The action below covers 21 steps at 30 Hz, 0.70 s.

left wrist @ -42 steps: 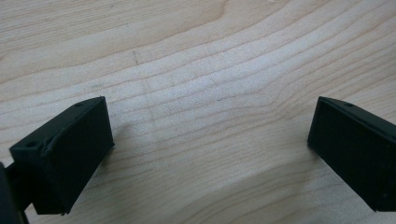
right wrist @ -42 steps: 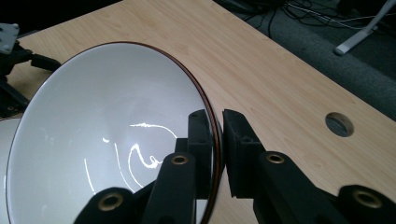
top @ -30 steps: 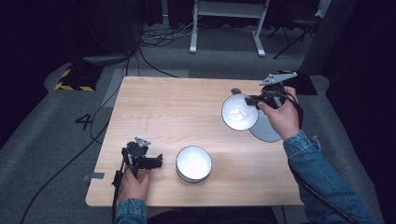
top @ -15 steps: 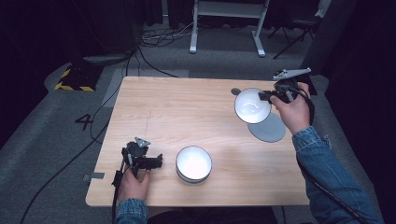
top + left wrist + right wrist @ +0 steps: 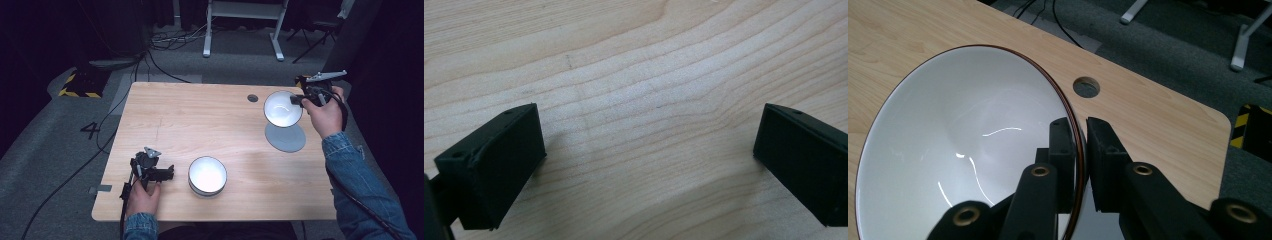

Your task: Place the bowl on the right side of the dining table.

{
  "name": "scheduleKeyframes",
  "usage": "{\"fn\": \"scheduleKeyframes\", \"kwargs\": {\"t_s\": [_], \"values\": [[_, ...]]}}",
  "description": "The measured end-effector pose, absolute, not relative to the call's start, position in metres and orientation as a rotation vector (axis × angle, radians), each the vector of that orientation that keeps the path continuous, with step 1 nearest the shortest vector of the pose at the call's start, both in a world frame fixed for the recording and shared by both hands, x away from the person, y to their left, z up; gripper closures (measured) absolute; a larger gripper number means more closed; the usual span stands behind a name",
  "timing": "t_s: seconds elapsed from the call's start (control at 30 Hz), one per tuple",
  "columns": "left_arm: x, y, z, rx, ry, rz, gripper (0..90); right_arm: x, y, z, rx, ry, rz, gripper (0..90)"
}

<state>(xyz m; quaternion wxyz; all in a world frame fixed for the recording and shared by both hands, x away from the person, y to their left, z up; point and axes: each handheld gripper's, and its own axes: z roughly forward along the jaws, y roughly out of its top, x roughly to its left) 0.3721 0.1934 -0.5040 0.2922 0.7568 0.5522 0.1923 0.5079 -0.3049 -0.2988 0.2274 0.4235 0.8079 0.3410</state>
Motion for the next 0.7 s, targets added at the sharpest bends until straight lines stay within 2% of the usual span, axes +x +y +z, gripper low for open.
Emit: {"fn": "scheduleKeyframes", "kwargs": {"t_s": [0.7], "values": [[0.372,0.193,-0.504,2.016,1.471,0.513,0.2,0.524,-0.343,-0.316,1.317,2.145,0.870,82.2]]}}
